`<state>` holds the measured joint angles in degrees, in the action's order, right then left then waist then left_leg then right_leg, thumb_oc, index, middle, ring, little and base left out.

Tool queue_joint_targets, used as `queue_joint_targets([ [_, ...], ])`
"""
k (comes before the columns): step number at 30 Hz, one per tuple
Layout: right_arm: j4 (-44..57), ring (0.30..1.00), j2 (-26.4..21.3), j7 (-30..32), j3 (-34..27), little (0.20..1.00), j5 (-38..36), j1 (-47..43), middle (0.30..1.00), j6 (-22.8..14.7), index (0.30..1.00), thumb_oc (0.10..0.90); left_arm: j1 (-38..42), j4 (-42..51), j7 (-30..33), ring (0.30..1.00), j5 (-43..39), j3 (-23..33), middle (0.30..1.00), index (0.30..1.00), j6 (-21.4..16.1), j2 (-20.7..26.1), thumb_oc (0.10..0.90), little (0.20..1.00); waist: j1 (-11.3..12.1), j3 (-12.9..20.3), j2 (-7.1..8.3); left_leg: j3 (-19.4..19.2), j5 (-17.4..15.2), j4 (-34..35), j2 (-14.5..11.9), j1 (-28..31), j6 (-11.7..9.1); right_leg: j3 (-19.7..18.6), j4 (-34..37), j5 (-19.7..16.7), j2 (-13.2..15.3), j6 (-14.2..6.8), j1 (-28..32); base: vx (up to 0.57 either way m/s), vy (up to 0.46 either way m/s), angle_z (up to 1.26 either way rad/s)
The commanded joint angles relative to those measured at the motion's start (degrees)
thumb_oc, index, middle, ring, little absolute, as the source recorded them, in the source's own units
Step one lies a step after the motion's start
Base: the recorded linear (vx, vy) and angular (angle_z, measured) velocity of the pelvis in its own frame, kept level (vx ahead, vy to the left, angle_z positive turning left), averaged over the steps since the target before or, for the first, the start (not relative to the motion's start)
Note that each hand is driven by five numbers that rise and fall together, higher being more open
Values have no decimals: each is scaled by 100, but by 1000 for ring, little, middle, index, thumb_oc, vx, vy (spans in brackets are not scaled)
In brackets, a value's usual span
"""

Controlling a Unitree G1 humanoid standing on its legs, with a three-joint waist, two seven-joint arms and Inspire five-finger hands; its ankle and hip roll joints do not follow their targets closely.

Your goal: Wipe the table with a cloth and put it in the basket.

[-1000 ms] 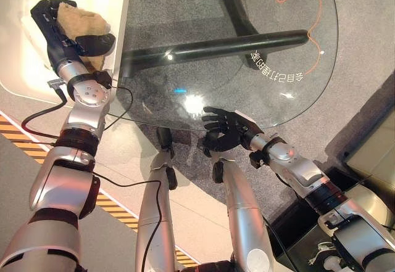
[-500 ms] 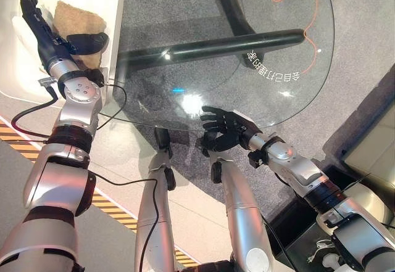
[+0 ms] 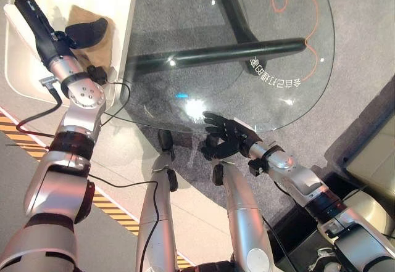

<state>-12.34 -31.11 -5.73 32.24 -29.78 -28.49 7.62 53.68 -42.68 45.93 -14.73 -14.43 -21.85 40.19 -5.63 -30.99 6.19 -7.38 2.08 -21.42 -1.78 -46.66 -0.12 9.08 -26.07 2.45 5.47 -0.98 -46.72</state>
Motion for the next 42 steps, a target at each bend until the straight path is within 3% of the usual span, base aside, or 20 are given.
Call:
queue_joint_targets([
  [1,781,900,211,37,-373,900,86,556,900,-473,900,800,-279,741,38,900,385,570,900,900,-683,400,800,900,300,119,-55,-196,-526,219,266,625,78,-54,509,-172,-365,-228,409,-74,-167,1],
  [13,421,900,345,-170,-683,900,124,1148,900,-848,900,800,-1723,1312,-1446,900,17,939,900,900,-681,-66,800,900,564,119,-86,-66,-385,662,272,1761,-69,118,703,106,-399,-171,1599,-70,-128,3],
  [20,-76,900,470,-524,-881,900,172,1755,900,-1045,900,800,-3115,1703,-2344,900,-247,904,900,900,-387,-738,800,900,757,119,-113,100,-317,1013,341,2704,-144,172,951,211,-299,-206,2610,-41,-94,2],
  [29,-1052,900,1018,-739,-1187,900,416,2620,900,-901,900,800,-4813,1380,-3362,900,-944,492,900,900,260,-1853,800,900,824,898,-209,296,-216,1576,306,3675,-222,328,1726,97,-187,-237,3863,42,-74,7],
  [31,-1454,900,1161,-646,-1295,900,652,2785,900,-847,900,800,-5183,1115,-3665,900,-775,403,900,900,454,-2062,800,900,869,1101,-219,317,-206,1716,279,3903,-231,369,1900,42,-171,-253,4130,62,-82,19],
  [42,-4217,900,1546,-268,-1447,900,1154,2738,900,-416,900,800,-5473,-1184,-4145,900,-240,209,900,900,1215,-2472,800,900,904,1917,-367,312,-174,2169,140,4681,-245,363,2349,-66,-160,-282,4895,67,-39,5],
])
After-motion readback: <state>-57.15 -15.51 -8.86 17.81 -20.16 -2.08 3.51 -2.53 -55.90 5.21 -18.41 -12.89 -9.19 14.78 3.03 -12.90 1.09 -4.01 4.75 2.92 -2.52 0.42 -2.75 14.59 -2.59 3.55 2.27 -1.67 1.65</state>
